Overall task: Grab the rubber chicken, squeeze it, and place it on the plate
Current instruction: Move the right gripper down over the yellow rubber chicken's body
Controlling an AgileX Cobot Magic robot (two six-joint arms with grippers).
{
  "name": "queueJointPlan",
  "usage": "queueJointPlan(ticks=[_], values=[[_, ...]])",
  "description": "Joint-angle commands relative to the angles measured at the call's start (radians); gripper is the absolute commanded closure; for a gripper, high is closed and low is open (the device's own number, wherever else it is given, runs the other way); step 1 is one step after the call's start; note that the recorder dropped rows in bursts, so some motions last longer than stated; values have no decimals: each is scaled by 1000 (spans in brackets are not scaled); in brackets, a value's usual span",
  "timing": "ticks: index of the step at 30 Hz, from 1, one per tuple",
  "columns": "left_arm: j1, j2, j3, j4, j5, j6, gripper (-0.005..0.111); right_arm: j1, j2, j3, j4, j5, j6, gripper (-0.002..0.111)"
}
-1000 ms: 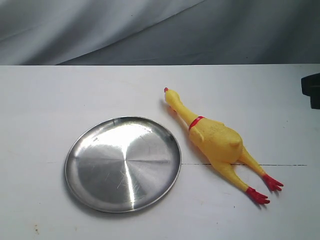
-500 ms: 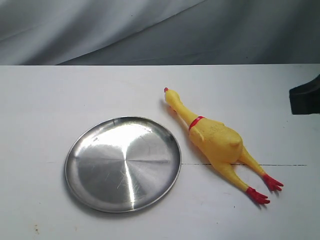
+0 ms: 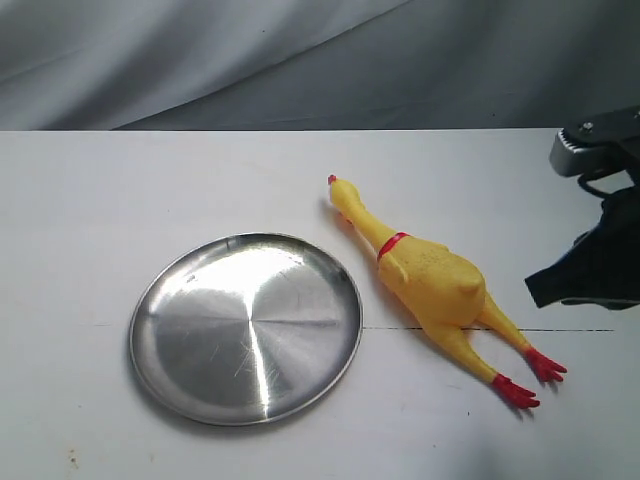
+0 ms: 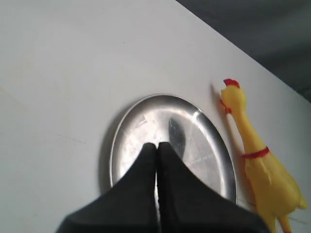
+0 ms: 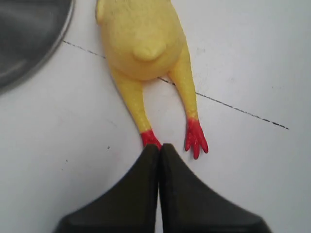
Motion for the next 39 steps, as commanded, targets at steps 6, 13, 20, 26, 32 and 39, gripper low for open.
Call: queueJointPlan(ticks=[6, 13, 20, 26, 32, 39], values=[[-4, 59, -4, -79, -135, 13, 107, 3, 161, -7, -43, -16, -66, 108], [-4, 64, -4, -143, -66, 26, 107, 3, 258, -7, -43, -68, -118, 100], [-4, 64, -4, -158, -67, 53, 107, 3, 337, -7, 50, -105, -150, 65], [-4, 64, -4, -210, -46, 66, 107, 3, 382, -7, 130, -149, -278, 56], [-4, 64, -4, -229, 10, 109, 92, 3, 393, -35, 128, -127, -273, 56], [-4, 64, -4, -229, 40, 110, 72, 3, 471, -65, 268, -90, -352, 56]])
